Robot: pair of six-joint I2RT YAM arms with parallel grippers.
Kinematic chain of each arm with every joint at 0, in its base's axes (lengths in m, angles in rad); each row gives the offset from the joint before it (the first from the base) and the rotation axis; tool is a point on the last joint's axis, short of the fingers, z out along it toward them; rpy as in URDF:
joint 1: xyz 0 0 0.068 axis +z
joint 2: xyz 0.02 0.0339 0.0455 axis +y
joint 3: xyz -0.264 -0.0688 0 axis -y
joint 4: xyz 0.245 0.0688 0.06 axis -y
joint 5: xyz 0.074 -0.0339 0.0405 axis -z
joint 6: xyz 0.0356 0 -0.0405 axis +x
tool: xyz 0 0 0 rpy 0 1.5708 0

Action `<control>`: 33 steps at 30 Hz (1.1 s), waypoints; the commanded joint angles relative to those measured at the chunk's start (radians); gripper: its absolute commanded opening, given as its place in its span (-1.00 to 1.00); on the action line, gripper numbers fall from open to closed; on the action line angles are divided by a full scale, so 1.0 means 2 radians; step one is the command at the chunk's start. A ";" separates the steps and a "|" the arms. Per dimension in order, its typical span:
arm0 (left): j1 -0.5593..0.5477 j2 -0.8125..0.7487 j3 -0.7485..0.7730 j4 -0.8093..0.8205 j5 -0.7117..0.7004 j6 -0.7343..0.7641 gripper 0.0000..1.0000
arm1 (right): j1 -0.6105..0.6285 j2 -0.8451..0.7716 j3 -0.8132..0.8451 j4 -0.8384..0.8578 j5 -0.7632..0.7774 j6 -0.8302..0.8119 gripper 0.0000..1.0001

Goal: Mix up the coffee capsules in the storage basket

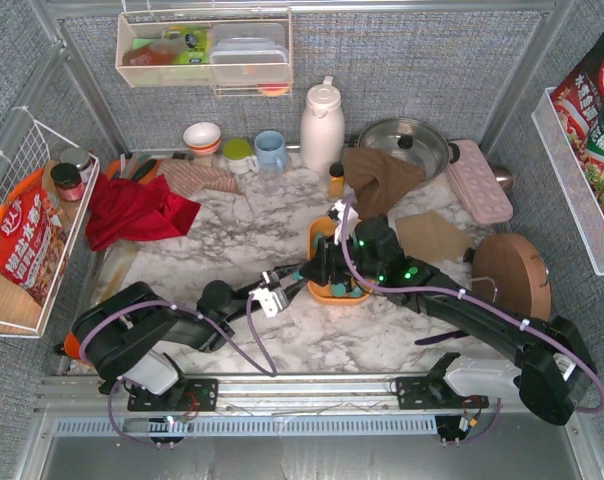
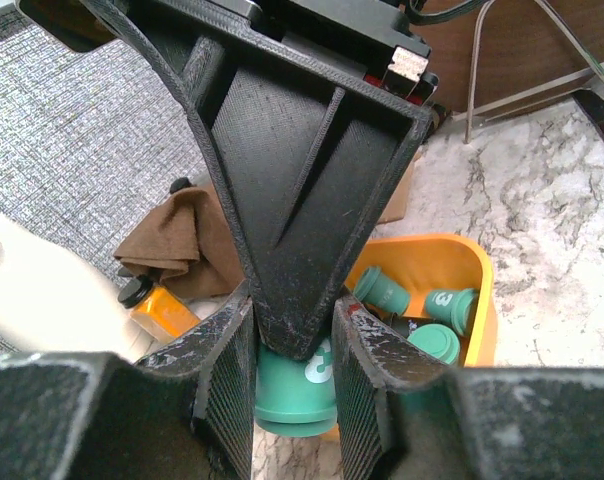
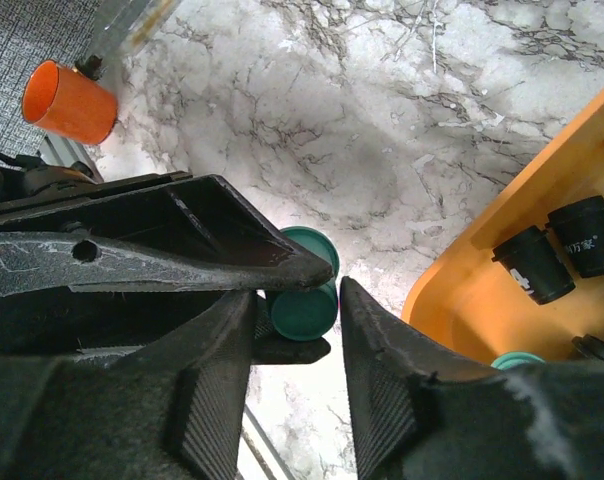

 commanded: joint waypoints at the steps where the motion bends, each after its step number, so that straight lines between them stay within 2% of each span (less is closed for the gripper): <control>1: -0.001 -0.003 0.003 0.032 0.010 -0.003 -0.27 | 0.000 0.000 -0.002 0.017 -0.002 0.000 -0.23; 7: -0.002 -0.001 0.003 0.033 0.005 -0.004 -0.16 | 0.000 -0.003 -0.004 0.017 0.007 0.002 -0.58; 13: -0.002 0.000 0.002 0.033 0.000 -0.005 0.35 | 0.000 -0.005 -0.004 0.012 0.013 -0.001 -0.79; 15: -0.002 0.000 0.001 0.032 -0.001 -0.005 0.47 | 0.000 -0.005 -0.003 0.011 0.015 -0.001 -0.81; 29: -0.002 -0.007 -0.006 0.033 -0.020 -0.009 0.70 | 0.000 -0.019 0.003 -0.014 0.034 -0.018 -0.83; 30: -0.002 -0.007 -0.007 0.033 -0.025 -0.010 0.74 | 0.000 -0.019 0.005 -0.020 0.038 -0.023 -0.83; 31: -0.002 -0.009 -0.010 0.033 -0.030 -0.011 0.90 | 0.000 -0.020 0.008 -0.027 0.042 -0.027 -0.83; 32: -0.002 -0.010 -0.012 0.033 -0.035 -0.012 0.97 | 0.000 -0.022 0.011 -0.035 0.046 -0.032 -0.82; 33: -0.002 -0.011 -0.015 0.032 -0.041 -0.014 0.98 | 0.000 -0.024 0.013 -0.042 0.051 -0.037 -0.82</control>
